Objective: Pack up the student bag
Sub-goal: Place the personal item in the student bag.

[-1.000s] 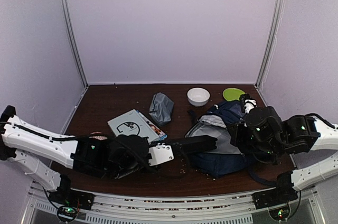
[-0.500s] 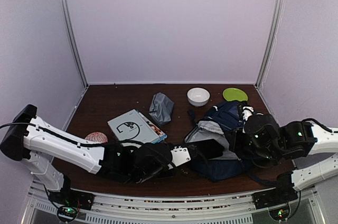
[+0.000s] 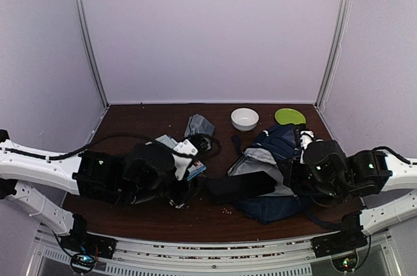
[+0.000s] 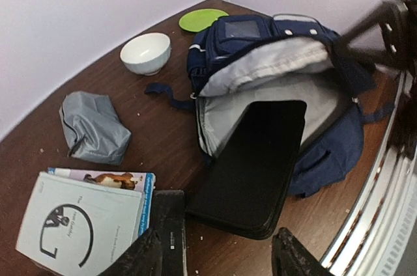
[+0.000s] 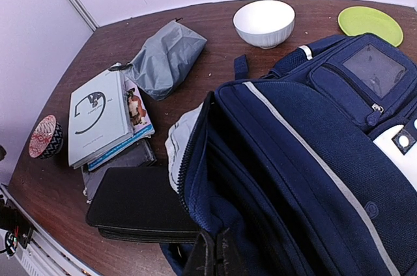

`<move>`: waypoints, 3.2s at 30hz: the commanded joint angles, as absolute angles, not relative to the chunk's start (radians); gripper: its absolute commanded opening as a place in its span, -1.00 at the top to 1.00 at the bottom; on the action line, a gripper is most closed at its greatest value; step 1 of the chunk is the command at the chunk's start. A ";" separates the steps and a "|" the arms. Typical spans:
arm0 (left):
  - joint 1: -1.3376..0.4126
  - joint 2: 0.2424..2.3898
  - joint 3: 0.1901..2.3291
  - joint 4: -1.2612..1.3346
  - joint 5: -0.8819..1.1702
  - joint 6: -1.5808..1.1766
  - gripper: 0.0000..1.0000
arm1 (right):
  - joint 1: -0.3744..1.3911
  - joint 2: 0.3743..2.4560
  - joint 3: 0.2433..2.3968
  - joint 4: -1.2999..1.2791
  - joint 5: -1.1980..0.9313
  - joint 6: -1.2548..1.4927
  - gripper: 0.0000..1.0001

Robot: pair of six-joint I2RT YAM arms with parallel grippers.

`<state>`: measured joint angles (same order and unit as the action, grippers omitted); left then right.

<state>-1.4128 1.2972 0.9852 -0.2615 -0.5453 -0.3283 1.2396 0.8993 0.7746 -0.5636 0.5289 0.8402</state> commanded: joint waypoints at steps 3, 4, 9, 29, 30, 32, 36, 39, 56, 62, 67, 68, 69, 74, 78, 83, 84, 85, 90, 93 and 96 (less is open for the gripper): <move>-1.208 1.231 0.916 -0.301 -0.238 -1.086 -0.96 | 1.246 0.890 0.762 -0.450 0.590 0.802 1.00; -1.197 1.212 0.865 -0.245 -0.204 -1.167 -0.96 | 1.246 0.894 0.759 -0.447 0.600 0.796 1.00; -1.193 1.131 0.761 -0.184 -0.208 -1.480 -0.96 | 1.246 0.899 0.765 -0.441 0.624 0.776 1.00; -1.152 1.435 0.628 0.396 -0.030 -1.836 -0.96 | 1.245 0.898 0.769 -0.463 0.634 0.775 1.00; -1.151 1.442 0.630 0.401 -0.030 -1.843 -0.96 | 1.246 0.898 0.769 -0.463 0.634 0.775 1.00; -1.146 1.474 0.650 0.403 -0.009 -1.845 -0.96 | 1.246 0.904 0.771 -0.463 0.628 0.777 1.00; -1.144 1.559 0.701 0.414 0.067 -1.854 -0.96 | 1.246 0.913 0.780 -0.474 0.625 0.773 1.00; -1.144 1.563 0.697 0.417 0.078 -1.864 -0.96 | 1.246 0.906 0.789 -0.489 0.626 0.769 1.00; -1.131 1.687 0.723 0.519 0.090 -1.875 -0.89 | 1.248 0.887 0.784 -0.506 0.596 0.774 1.00; -1.129 1.654 0.701 0.530 0.047 -1.832 -0.02 | 1.255 0.881 0.791 -0.519 0.586 0.772 1.00; -1.125 1.621 0.733 0.489 0.034 -1.740 1.00 | 1.256 0.879 0.817 -0.531 0.590 0.760 1.00; -1.122 1.615 0.743 0.484 0.033 -1.716 1.00 | 1.257 0.878 0.826 -0.533 0.591 0.757 1.00; -1.119 1.605 0.752 0.474 0.025 -1.685 1.00 | 1.258 0.877 0.838 -0.536 0.593 0.756 1.00; -1.110 1.533 0.772 0.511 -0.059 -1.564 1.00 | 1.258 0.880 0.935 -0.538 0.591 0.737 1.00; -1.109 1.508 0.804 0.548 -0.135 -1.508 1.00 | 1.257 0.895 1.019 -0.505 0.560 0.732 1.00; -1.110 1.569 0.851 0.587 -0.135 -1.490 1.00 | 1.259 0.947 1.097 -0.520 0.541 0.721 1.00; -1.110 1.596 0.854 0.610 -0.126 -1.494 1.00 | 1.261 0.953 1.100 -0.525 0.541 0.723 1.00; -1.109 1.614 0.855 0.638 -0.118 -1.495 1.00 | 1.260 0.956 1.096 -0.528 0.540 0.728 1.00; -1.109 1.714 0.923 0.644 -0.095 -1.473 1.00 | 1.262 0.956 1.040 -0.513 0.517 0.765 1.00; -1.109 1.758 0.978 0.616 -0.090 -1.459 1.00 | 1.265 0.961 1.031 -0.511 0.510 0.777 1.00; -1.103 1.782 1.020 0.576 -0.064 -1.443 1.00 | 1.270 0.950 1.019 -0.521 0.517 0.783 1.00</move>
